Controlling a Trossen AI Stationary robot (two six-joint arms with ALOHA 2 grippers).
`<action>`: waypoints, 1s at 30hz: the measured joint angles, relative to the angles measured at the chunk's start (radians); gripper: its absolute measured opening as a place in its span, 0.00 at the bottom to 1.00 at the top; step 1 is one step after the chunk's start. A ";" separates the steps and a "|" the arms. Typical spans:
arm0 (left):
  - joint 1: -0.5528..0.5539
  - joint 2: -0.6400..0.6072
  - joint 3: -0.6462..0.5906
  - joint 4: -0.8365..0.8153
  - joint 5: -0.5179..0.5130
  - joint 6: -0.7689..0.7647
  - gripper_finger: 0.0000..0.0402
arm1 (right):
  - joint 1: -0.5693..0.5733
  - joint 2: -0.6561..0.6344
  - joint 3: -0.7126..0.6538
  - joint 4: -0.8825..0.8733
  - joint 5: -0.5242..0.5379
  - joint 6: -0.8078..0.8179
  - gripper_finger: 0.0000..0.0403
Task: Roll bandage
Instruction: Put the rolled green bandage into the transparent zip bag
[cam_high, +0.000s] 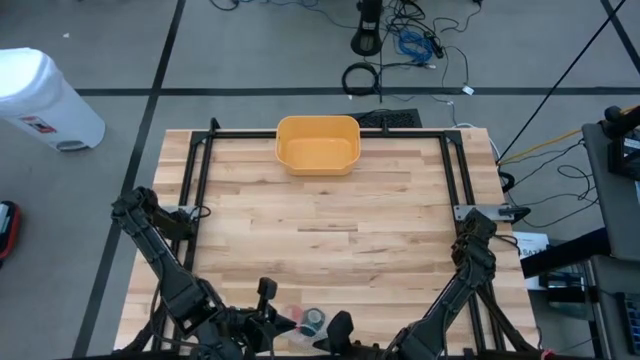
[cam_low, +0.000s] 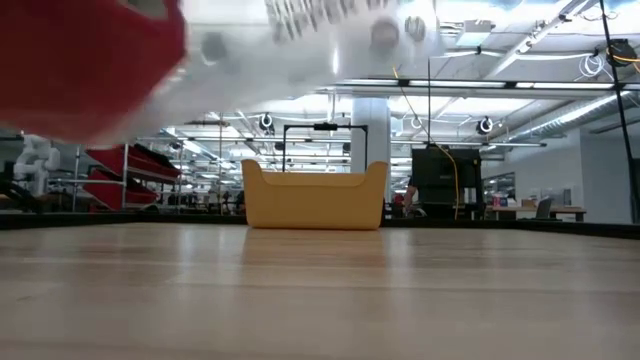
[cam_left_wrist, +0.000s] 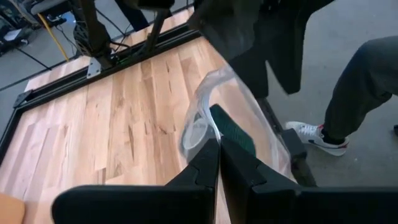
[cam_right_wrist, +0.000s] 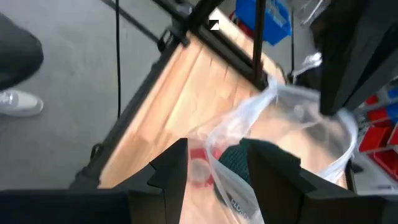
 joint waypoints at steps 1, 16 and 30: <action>0.004 0.000 0.000 0.000 0.001 0.000 0.04 | -0.003 0.000 0.000 -0.023 -0.002 0.014 0.37; 0.046 0.000 0.000 0.001 0.042 0.000 0.04 | -0.045 0.000 0.000 -0.202 0.012 -0.109 0.37; 0.056 0.000 0.000 0.001 0.048 0.002 0.04 | -0.058 0.000 0.001 -0.349 0.053 -0.175 0.36</action>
